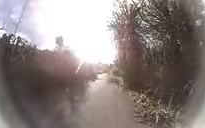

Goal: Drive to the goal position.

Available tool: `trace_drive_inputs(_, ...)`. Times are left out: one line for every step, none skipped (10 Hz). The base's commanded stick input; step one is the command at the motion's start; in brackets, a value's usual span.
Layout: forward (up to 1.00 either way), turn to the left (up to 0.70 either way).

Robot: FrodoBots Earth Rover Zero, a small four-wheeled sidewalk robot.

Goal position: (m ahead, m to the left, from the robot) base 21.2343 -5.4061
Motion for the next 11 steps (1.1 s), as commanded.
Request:
trace_drive_inputs(0.50,0.03)
trace_drive_inputs(0.50,0.03)
trace_drive_inputs(0.50,0.03)
trace_drive_inputs(0.50,0.03)
trace_drive_inputs(0.50,0.03)
trace_drive_inputs(0.50,0.03)
trace_drive_inputs(0.50,0.03)
trace_drive_inputs(0.50,0.03)
trace_drive_inputs(0.50,0.03)
trace_drive_inputs(0.50,0.03)
trace_drive_inputs(0.50,0.03)
